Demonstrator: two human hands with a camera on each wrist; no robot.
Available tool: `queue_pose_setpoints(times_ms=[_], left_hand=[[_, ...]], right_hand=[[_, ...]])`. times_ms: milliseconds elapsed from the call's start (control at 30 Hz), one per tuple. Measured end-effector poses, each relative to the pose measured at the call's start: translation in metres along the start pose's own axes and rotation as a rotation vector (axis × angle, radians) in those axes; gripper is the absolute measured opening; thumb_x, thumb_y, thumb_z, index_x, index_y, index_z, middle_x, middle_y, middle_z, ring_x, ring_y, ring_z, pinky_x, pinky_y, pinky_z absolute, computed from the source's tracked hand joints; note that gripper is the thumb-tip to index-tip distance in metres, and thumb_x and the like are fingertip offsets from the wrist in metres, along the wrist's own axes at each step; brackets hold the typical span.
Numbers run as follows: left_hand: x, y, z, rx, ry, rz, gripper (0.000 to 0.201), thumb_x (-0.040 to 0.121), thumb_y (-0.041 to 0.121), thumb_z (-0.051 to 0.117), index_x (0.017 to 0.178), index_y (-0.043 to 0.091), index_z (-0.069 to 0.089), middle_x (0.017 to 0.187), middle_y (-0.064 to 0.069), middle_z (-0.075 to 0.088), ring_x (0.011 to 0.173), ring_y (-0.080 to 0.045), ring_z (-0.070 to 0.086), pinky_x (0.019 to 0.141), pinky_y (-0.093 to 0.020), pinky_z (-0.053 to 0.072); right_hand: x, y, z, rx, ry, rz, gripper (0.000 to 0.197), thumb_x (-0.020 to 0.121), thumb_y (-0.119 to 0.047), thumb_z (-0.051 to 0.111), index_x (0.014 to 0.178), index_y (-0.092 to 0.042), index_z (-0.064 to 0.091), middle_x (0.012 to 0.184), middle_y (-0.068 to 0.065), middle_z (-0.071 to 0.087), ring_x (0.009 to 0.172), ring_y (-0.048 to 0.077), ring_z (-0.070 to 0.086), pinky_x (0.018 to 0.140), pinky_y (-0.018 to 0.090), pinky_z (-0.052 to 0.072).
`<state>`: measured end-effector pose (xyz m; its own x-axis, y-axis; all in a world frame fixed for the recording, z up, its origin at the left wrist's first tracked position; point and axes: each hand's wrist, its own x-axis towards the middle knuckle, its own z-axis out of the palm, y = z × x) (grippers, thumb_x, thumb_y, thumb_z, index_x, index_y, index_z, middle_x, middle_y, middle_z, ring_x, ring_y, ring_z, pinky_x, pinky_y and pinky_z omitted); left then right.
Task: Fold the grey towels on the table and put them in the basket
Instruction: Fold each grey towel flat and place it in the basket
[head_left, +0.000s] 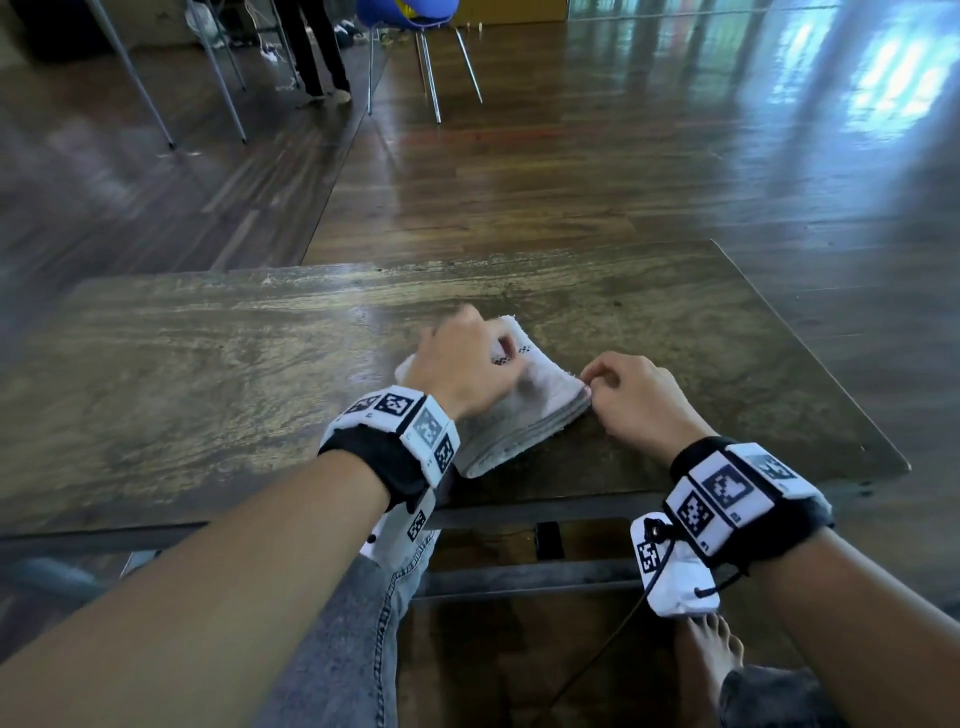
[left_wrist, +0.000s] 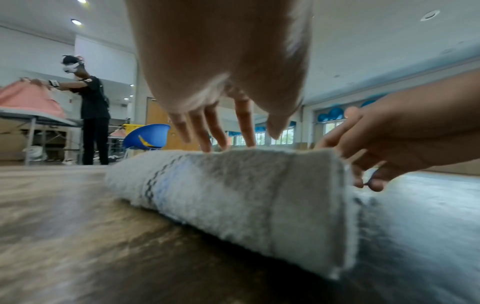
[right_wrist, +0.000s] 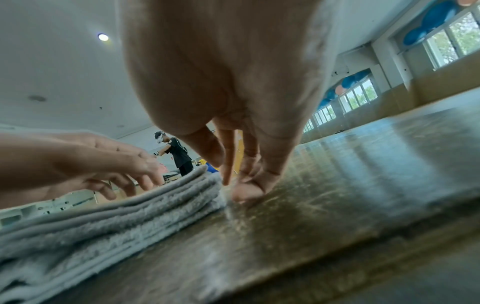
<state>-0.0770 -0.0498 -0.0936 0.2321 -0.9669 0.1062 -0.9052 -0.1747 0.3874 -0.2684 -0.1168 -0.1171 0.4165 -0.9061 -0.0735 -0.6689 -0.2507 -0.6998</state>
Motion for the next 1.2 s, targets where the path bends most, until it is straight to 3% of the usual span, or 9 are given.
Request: queue_pose_setpoints(times_ms=[67,267,433,567,633,833,1000,1100,1200], left_hand=[[-0.009,0.005,0.001,0.025,-0.133,0.045,0.036,0.083,0.065,0.054,0.091,0.031,0.065,0.091,0.009,0.061,0.093,-0.016,0.058,0.092,-0.041,0.045],[-0.03,0.001,0.005,0.052,-0.197,0.118,0.055,0.067,0.079,0.054,0.104,0.039,0.058,0.107,0.009,0.058,0.104,-0.015,0.054,0.103,-0.04,0.033],[-0.044,0.005,0.016,-0.059,-0.116,0.202,0.037,0.085,0.049,0.068,0.115,0.027,0.071,0.11,0.001,0.063,0.101,-0.019,0.059,0.093,-0.038,0.046],[-0.051,0.012,0.02,-0.263,0.008,0.228,0.018,0.092,0.025,0.066,0.096,0.013,0.079,0.091,-0.01,0.068,0.089,-0.023,0.062,0.082,-0.043,0.047],[-0.054,0.017,0.02,-0.342,0.073,0.226,0.016,0.092,0.018,0.065,0.095,0.011,0.079,0.095,-0.01,0.072,0.093,-0.021,0.064,0.085,-0.041,0.047],[-0.063,0.027,0.025,-0.482,0.115,0.245,0.015,0.094,0.014,0.063,0.098,0.014,0.078,0.097,0.001,0.074,0.095,-0.015,0.066,0.088,-0.041,0.051],[-0.062,0.026,0.03,-0.503,0.15,0.27,0.016,0.094,0.018,0.063,0.101,0.021,0.077,0.098,0.008,0.074,0.096,-0.007,0.066,0.088,-0.033,0.052],[-0.06,0.024,0.034,-0.402,0.095,0.26,0.013,0.09,0.013,0.067,0.099,0.014,0.076,0.101,0.001,0.074,0.096,-0.014,0.066,0.089,-0.035,0.051],[-0.063,0.024,0.036,-0.325,0.054,0.237,0.016,0.087,0.01,0.07,0.1,0.013,0.076,0.113,-0.002,0.07,0.108,-0.016,0.063,0.095,-0.021,0.045]], right_hand=[[-0.006,0.002,-0.003,-0.048,-0.065,-0.054,0.025,0.095,-0.017,0.049,0.097,-0.025,0.072,0.083,-0.009,0.066,0.078,0.007,0.059,0.058,0.014,0.039],[-0.023,0.004,-0.008,-0.004,-0.023,-0.144,0.01,0.089,-0.021,0.067,0.094,-0.029,0.071,0.079,-0.011,0.069,0.075,0.004,0.063,0.061,0.011,0.042],[-0.036,0.007,-0.004,-0.022,-0.115,-0.227,0.024,0.09,-0.02,0.068,0.112,-0.028,0.075,0.098,-0.012,0.073,0.089,0.001,0.063,0.075,0.007,0.038],[-0.041,0.01,-0.005,-0.01,-0.12,-0.224,0.028,0.09,-0.017,0.067,0.114,-0.028,0.075,0.092,-0.02,0.069,0.093,0.001,0.063,0.075,0.002,0.037],[-0.041,0.012,-0.006,0.012,-0.14,-0.214,0.029,0.09,-0.016,0.068,0.116,-0.026,0.075,0.095,-0.018,0.071,0.097,0.002,0.064,0.081,0.009,0.04],[-0.04,0.016,-0.01,0.05,-0.241,-0.209,0.026,0.093,-0.011,0.066,0.112,-0.025,0.076,0.09,-0.015,0.074,0.084,-0.005,0.064,0.082,0.017,0.044],[-0.035,0.017,-0.012,0.061,-0.272,-0.195,0.026,0.093,-0.011,0.065,0.112,-0.023,0.077,0.098,-0.009,0.076,0.092,0.004,0.066,0.082,0.018,0.043],[-0.034,0.015,-0.009,0.036,-0.198,-0.179,0.018,0.093,-0.015,0.065,0.1,-0.027,0.077,0.085,-0.014,0.072,0.084,0.003,0.065,0.073,0.015,0.041],[-0.033,0.007,-0.004,0.057,-0.015,-0.176,0.014,0.094,-0.016,0.06,0.101,-0.024,0.069,0.092,-0.008,0.07,0.089,0.008,0.064,0.072,0.016,0.043]])
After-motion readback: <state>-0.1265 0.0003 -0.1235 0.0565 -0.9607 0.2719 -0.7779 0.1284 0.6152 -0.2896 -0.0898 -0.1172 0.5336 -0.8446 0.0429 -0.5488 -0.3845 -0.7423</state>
